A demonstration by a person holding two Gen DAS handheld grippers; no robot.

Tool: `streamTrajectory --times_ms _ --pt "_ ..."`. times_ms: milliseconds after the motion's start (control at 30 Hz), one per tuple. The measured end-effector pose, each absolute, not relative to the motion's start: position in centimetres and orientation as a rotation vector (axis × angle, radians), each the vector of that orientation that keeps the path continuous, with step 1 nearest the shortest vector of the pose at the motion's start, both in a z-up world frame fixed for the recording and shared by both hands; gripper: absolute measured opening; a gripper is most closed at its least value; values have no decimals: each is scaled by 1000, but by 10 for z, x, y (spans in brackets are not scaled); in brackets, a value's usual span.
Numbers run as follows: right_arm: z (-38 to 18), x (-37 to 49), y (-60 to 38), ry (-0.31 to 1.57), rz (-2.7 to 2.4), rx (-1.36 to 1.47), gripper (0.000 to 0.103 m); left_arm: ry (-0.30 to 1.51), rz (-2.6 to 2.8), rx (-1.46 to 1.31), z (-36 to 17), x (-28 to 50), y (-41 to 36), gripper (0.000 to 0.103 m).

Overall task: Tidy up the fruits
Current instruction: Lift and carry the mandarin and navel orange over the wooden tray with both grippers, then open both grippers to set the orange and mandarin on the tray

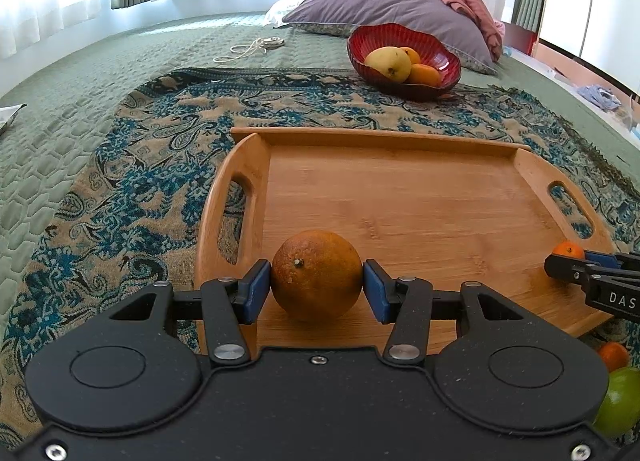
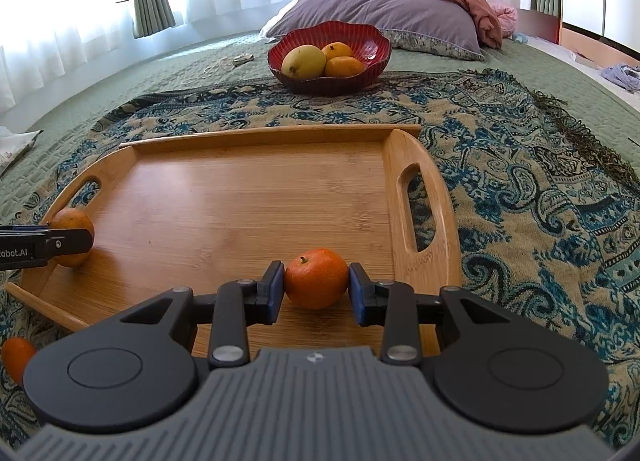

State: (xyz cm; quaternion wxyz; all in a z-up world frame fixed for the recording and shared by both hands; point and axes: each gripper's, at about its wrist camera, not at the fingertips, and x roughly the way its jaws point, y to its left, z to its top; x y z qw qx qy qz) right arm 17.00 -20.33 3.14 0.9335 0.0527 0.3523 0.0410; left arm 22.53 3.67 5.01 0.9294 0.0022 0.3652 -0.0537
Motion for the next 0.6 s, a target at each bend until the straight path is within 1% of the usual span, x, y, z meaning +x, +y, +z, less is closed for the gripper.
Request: streamTrajectory --times_ms 67,133,200,267,300,333,367,400,533,567,600 --pt "32 170 -203 723 84 109 40 749 -110 10 50 225 36 48" --pt "32 170 -204 726 85 109 43 750 -112 9 51 225 36 49" --pt "32 171 -203 728 86 111 44 741 -115 7 53 224 36 53" --pt "33 170 -204 726 91 112 45 728 -117 15 56 222 36 62" --pt "33 169 -204 724 94 114 49 721 -117 22 58 221 35 64" --pt "34 168 -204 723 96 114 49 713 -118 30 60 219 35 68" --pt "35 167 -204 720 95 113 52 705 -120 37 61 217 34 71" --pt "36 166 -205 717 94 111 58 697 -122 43 63 215 35 72" --pt "40 161 -205 701 97 99 61 678 -128 51 69 208 35 80" --pt "42 159 -205 695 98 97 64 675 -132 45 70 205 35 85" --pt "43 157 -205 690 100 97 67 671 -135 39 71 203 36 87"
